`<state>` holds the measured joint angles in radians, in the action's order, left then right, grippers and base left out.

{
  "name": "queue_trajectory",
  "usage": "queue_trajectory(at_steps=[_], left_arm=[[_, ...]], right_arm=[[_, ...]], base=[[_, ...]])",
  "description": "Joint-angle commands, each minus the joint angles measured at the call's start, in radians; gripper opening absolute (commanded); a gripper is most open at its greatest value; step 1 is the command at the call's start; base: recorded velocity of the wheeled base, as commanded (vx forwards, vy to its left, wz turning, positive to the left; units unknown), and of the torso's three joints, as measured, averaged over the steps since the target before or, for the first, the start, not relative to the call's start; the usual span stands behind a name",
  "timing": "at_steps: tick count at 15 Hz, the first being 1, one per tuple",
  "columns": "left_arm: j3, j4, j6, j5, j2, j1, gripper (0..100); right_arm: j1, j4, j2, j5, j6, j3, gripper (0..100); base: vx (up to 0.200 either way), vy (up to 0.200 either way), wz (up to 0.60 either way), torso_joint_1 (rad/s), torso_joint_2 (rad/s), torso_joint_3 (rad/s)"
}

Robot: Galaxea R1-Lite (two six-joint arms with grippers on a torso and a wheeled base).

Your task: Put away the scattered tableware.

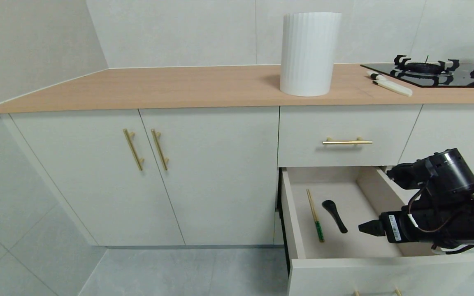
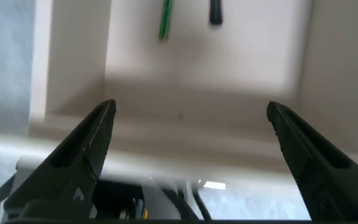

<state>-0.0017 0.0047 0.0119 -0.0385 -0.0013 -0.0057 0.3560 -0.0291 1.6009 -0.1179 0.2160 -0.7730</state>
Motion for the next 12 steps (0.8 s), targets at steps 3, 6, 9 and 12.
queue_trajectory(at_steps=[3, 6, 9, 12], left_arm=[[0.000, 0.000, 0.000, 0.000, 0.001, 0.000, 100], [0.000, 0.000, 0.000, 0.000, 0.001, 0.000, 100], [0.000, 0.000, 0.000, 0.000, 0.001, 0.000, 100], [0.000, 0.000, 0.000, 0.000, 0.001, -0.002, 100]], right_arm=[[0.052, -0.071, -0.036, -0.019, -0.041, 0.026, 100], [0.090, -0.175, -0.056, -0.017, -0.040, 0.001, 100], [0.118, -0.273, -0.061, -0.014, -0.040, -0.012, 100], [0.140, -0.330, -0.044, -0.014, -0.041, -0.011, 100]], base=[[0.000, 0.000, 0.00, 0.000, 0.00, 0.000], [0.000, 0.000, 0.00, 0.000, 0.00, 0.000], [0.000, 0.000, 0.00, 0.000, 0.00, 0.000], [0.000, 0.000, 0.00, 0.000, 0.00, 0.000]])
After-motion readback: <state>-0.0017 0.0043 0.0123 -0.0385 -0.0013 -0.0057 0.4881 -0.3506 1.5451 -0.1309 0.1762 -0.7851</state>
